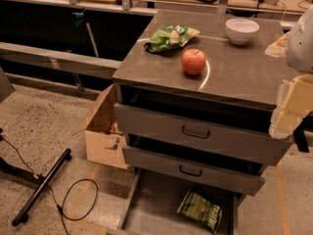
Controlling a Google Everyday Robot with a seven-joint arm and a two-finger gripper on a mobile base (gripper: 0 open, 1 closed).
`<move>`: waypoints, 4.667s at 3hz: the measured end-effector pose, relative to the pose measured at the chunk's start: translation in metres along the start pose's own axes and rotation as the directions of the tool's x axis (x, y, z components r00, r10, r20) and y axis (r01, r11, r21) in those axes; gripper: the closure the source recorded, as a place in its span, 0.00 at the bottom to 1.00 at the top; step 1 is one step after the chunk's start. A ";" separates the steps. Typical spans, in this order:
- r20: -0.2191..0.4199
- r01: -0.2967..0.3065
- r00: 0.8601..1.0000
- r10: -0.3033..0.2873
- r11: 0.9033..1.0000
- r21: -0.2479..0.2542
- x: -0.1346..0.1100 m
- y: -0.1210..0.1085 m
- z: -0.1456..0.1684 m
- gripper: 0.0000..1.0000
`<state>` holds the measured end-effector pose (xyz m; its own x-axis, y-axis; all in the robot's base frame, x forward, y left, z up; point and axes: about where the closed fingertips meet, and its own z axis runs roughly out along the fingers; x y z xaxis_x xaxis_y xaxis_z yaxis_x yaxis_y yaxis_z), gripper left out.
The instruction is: Pick green jalapeno chip bag from bottom drawer and place on counter
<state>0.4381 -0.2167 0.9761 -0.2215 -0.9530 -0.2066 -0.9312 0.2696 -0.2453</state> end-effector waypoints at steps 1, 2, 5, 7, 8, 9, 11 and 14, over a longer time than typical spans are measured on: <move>-0.001 0.001 1.000 -0.001 1.000 0.007 0.000 0.000 -0.001 0.00; -0.001 -0.019 1.000 0.019 0.999 0.032 0.012 0.008 0.013 0.00; 0.008 -0.111 0.994 0.111 0.993 -0.028 0.105 0.091 0.171 0.00; 0.028 -0.181 0.983 0.182 0.983 -0.040 0.116 0.102 0.199 0.00; 0.047 -0.270 0.961 0.273 0.961 -0.067 0.131 0.124 0.264 0.00; 0.080 -0.299 0.949 0.304 0.951 -0.077 0.140 0.139 0.332 0.00; 0.141 -0.270 0.950 0.278 0.960 -0.073 0.134 0.135 0.409 0.00; 0.167 -0.365 0.905 0.392 0.915 -0.171 0.151 0.168 0.482 0.00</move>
Offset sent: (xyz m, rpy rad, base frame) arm -0.0225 -0.0307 -0.0679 -0.0023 -0.0686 -0.0886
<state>0.3881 -0.2492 0.4476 -0.5169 -0.7334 -0.4415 -0.8210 0.5708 0.0131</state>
